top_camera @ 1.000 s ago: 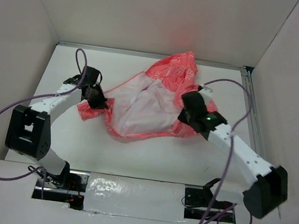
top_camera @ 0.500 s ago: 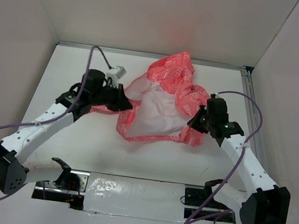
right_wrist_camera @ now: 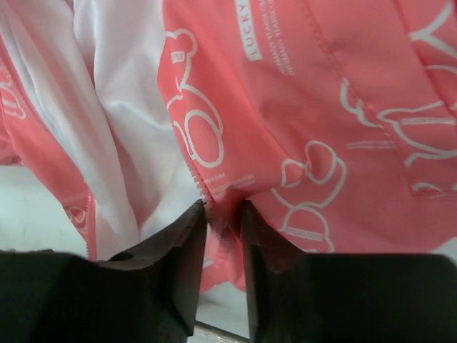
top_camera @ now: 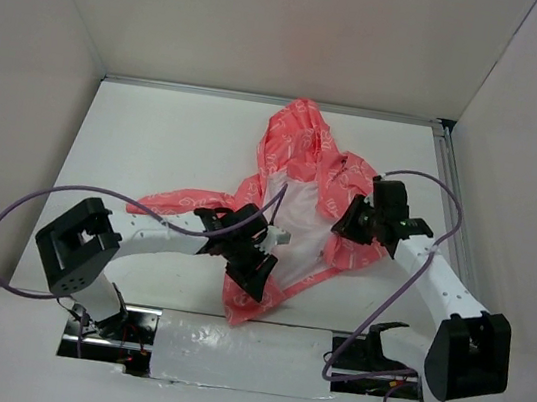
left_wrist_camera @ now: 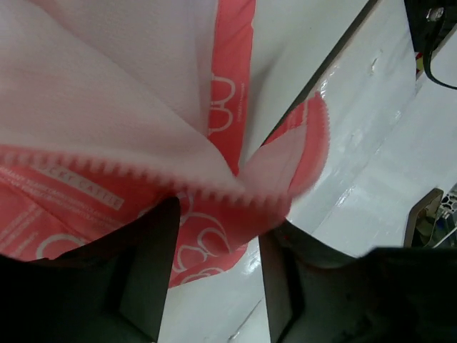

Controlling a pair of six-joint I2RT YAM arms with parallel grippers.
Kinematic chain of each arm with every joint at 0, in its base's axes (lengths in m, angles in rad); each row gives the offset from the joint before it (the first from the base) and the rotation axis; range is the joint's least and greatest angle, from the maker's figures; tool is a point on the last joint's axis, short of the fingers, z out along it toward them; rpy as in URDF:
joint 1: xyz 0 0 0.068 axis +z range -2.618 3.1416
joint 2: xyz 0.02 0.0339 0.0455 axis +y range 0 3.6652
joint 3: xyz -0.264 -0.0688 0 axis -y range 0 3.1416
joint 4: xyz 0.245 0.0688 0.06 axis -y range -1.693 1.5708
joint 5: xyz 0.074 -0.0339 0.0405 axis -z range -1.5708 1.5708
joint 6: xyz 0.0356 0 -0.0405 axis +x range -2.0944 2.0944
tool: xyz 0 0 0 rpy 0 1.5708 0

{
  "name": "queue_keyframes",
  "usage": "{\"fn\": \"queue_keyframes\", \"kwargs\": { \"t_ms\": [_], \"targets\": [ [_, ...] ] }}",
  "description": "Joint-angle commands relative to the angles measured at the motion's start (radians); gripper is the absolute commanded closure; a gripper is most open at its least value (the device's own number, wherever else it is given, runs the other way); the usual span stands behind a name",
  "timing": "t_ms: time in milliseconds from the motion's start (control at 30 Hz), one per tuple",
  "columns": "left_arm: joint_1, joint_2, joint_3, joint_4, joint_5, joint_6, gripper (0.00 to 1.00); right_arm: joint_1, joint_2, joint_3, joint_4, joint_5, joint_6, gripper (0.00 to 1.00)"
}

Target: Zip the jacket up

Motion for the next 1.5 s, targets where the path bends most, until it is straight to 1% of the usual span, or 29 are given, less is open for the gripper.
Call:
{"fn": "queue_keyframes", "kwargs": {
  "t_ms": [0,33,100,133,167,233,267,333,400,467,500,533,567,600,700,767,833,933,967,1033,1067,1100,1133,1167,1233,1300,1333,1433,1467],
  "targets": [
    [0.001,-0.046,0.066,-0.017,-0.013,-0.018,0.4,0.01,-0.019,-0.026,0.047,-0.067,-0.069,0.65],
    [0.002,-0.091,0.071,-0.029,-0.01,-0.013,0.32,0.017,-0.03,-0.029,0.041,-0.07,-0.081,0.64],
    [0.004,-0.145,0.071,-0.04,-0.009,-0.001,0.01,0.038,-0.067,-0.043,0.02,-0.055,-0.098,0.65],
    [0.002,-0.2,0.071,-0.058,-0.016,0.001,0.01,0.046,-0.079,-0.05,0.012,-0.03,-0.098,0.69],
    [0.004,-0.222,0.072,-0.073,-0.062,-0.018,0.01,0.059,-0.102,-0.067,-0.002,-0.021,-0.096,0.75],
    [0.027,-0.274,0.08,-0.113,-0.108,-0.039,0.01,0.073,-0.119,-0.09,-0.008,-0.001,-0.086,0.89],
    [0.039,-0.284,0.078,-0.118,-0.123,-0.056,0.01,0.079,-0.133,-0.112,-0.011,0.017,-0.078,0.94],
    [0.077,-0.301,0.055,-0.09,-0.168,-0.068,0.01,0.102,-0.15,-0.13,-0.01,0.027,-0.057,0.99],
    [0.134,-0.267,0.029,-0.066,-0.167,-0.091,0.01,0.124,-0.157,-0.15,-0.011,0.044,-0.029,1.0],
    [0.166,-0.215,0.034,-0.049,-0.151,-0.122,0.01,0.138,-0.163,-0.159,-0.022,0.051,-0.017,0.93],
    [0.175,-0.152,0.047,-0.049,-0.136,-0.128,0.01,0.148,-0.165,-0.161,-0.025,0.057,-0.011,0.86],
    [0.186,-0.117,0.054,-0.046,-0.125,-0.14,0.01,0.153,-0.16,-0.163,-0.026,0.064,-0.007,0.71],
    [0.188,-0.085,0.06,-0.02,-0.118,-0.138,0.01,0.156,-0.156,-0.167,-0.026,0.082,0.0,0.63],
    [0.189,-0.013,0.083,-0.015,-0.114,-0.142,0.01,0.158,-0.15,-0.166,-0.028,0.097,0.009,0.48],
    [0.214,0.13,0.164,-0.014,-0.128,-0.147,0.01,0.164,-0.082,-0.149,-0.017,0.136,0.016,0.4],
    [0.237,0.23,0.23,-0.012,-0.124,-0.138,0.01,0.158,-0.049,-0.133,0.007,0.149,0.008,0.39],
    [0.268,0.319,0.296,-0.023,-0.151,-0.135,0.01,0.158,0.011,-0.107,0.026,0.157,-0.007,0.38],
    [0.333,0.402,0.363,-0.023,-0.156,-0.125,0.01,0.158,0.103,-0.069,0.053,0.171,-0.035,0.39],
    [0.375,0.458,0.43,-0.042,-0.157,-0.131,0.02,0.153,0.154,-0.054,0.056,0.176,-0.037,0.48],
    [0.412,0.503,0.489,-0.04,-0.157,-0.141,0.02,0.152,0.2,-0.002,0.05,0.215,-0.04,0.73],
    [0.43,0.54,0.538,-0.029,-0.156,-0.139,0.02,0.152,0.221,0.021,0.044,0.234,-0.035,0.82],
    [0.459,0.555,0.569,-0.029,-0.156,-0.131,0.02,0.152,0.249,0.043,0.038,0.243,-0.037,0.94],
    [0.472,0.574,0.596,-0.032,-0.163,-0.125,0.02,0.149,0.257,0.082,0.015,0.26,-0.044,0.99],
    [0.479,0.604,0.651,-0.038,-0.197,-0.122,0.02,0.152,0.261,0.106,0.0,0.266,-0.044,1.0],
    [0.502,0.629,0.708,-0.078,-0.222,-0.113,0.02,0.156,0.246,0.161,-0.063,0.254,-0.053,1.0],
    [0.513,0.643,0.753,-0.092,-0.242,-0.107,0.01,0.159,0.207,0.193,-0.118,0.204,-0.064,1.0],
    [0.515,0.637,0.753,-0.086,-0.242,-0.107,0.01,0.161,0.19,0.196,-0.163,0.155,-0.07,1.0],
    [0.516,0.588,0.7,-0.037,-0.225,-0.111,0.01,0.164,0.113,0.146,-0.192,-0.061,-0.11,1.0],
    [0.516,0.556,0.662,-0.021,-0.216,-0.113,0.01,0.162,0.091,0.125,-0.192,-0.167,-0.11,0.97]
  ]
}}
